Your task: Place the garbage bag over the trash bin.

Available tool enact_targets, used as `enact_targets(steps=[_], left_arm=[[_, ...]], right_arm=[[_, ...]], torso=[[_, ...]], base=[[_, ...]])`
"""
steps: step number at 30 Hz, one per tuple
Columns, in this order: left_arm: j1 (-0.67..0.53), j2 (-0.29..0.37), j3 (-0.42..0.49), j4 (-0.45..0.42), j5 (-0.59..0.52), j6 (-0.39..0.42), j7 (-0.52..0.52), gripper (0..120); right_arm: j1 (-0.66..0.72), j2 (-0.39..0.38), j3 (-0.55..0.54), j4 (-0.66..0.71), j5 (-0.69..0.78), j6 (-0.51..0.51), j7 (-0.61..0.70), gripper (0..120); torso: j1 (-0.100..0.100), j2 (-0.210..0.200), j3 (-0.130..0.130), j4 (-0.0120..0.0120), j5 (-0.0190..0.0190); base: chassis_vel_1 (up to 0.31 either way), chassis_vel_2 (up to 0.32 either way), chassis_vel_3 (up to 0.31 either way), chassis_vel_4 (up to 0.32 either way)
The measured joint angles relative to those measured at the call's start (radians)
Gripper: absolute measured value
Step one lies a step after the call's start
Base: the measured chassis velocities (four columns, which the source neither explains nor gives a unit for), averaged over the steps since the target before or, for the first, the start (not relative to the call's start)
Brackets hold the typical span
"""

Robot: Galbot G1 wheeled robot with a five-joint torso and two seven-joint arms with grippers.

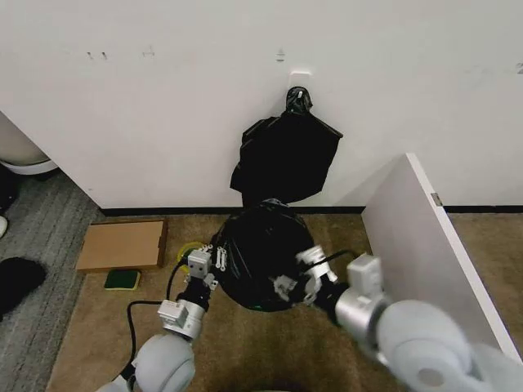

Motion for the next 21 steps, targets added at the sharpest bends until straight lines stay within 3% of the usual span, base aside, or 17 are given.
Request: enact_targets(steps=[4, 8, 21], left_arm=[[0.009, -0.005, 0.0, 0.001, 0.011, 0.0, 0.001, 4], [0.032, -0.011, 0.0, 0.005, 0.055, -0.013, 0.006, 4], [0.04, -0.022, -0.017, -0.005, 0.064, -0.032, 0.012, 4]], right_arm=[[0.048, 0.049, -0.035, -0.036, -0.009, -0.026, 0.03, 15], [0.136, 0.119, -0.131, -0.101, -0.01, -0.059, 0.142, 0], [0.218, 0.247, -0.242, -0.325, -0.001, -0.061, 0.245, 0]], torso=[[0.0, 0.0, 0.0, 0.0001, 0.0001], [0.0, 0.0, 0.0, 0.0006, -0.0001], [0.0, 0.0, 0.0, 0.0003, -0.0002]], base=[[0.0, 0.0, 0.0, 0.0], [0.0, 0.0, 0.0, 0.0], [0.0, 0.0, 0.0, 0.0]])
